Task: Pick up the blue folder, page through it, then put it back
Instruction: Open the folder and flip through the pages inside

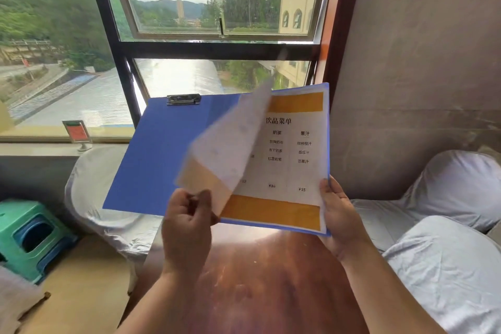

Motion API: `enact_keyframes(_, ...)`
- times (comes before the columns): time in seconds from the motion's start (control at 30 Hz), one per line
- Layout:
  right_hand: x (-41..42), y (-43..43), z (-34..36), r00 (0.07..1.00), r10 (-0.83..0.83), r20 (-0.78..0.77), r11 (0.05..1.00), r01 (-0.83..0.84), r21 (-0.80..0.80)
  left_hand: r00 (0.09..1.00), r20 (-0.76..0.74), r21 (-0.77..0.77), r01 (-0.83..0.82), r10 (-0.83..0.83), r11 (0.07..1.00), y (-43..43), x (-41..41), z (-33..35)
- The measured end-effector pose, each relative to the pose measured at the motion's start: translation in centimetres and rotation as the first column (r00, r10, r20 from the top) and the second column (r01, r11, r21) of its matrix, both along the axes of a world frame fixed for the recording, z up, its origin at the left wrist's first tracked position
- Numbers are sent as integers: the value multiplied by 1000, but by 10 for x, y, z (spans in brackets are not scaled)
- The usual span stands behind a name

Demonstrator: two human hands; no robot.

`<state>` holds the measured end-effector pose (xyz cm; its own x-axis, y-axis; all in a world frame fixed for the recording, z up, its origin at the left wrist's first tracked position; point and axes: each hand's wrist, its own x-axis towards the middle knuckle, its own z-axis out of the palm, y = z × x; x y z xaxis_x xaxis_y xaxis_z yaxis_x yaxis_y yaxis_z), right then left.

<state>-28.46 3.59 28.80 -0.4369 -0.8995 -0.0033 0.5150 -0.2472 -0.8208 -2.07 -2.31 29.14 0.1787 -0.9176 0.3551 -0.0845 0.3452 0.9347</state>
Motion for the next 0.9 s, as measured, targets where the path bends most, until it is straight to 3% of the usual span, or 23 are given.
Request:
enact_keyframes(0.07, -3, -1, 0, 1000, -1, 24, 1000, 2, -6, 962, -269, 160, 2, 42, 987, -7, 8, -6)
enact_keyframes(0.13, -5, -2, 0, 1000, 11, 18, 1000, -11, -12, 938, -332, 267, -10, 102, 964, -15, 16, -12)
enact_keyframes(0.23, -6, -5, -1, 1000, 11, 10, 1000, -11, -13, 971, -114, 284, -169, 208, 944, -15, 24, -15)
enact_keyframes(0.33, -4, -7, -1, 1000, 14, -15, 1000, -14, -11, 937, 223, -35, -269, 270, 963, -1, 22, -7)
enact_keyframes(0.4, -1, -8, 0, 999, 23, -27, 1000, -23, -7, 858, 448, -401, -58, 251, 914, 11, 9, 2)
enact_keyframes(0.47, 5, -10, 1, 999, 34, -34, 999, -34, -7, 741, 626, -604, 265, 242, 751, 20, -10, 9)
enact_keyframes(0.53, 12, -12, 4, 999, 22, -36, 999, -23, -30, 599, 741, -617, 430, 303, 660, 22, -27, 17)
enact_keyframes(0.63, 18, -12, 10, 999, 17, -35, 998, -19, -59, 460, 841, -515, 519, 285, 682, 18, -41, 25)
enact_keyframes(0.9, 4, -13, 3, 996, 75, -43, 996, -77, -53, 418, 877, -461, 588, 238, 664, 6, -38, 22)
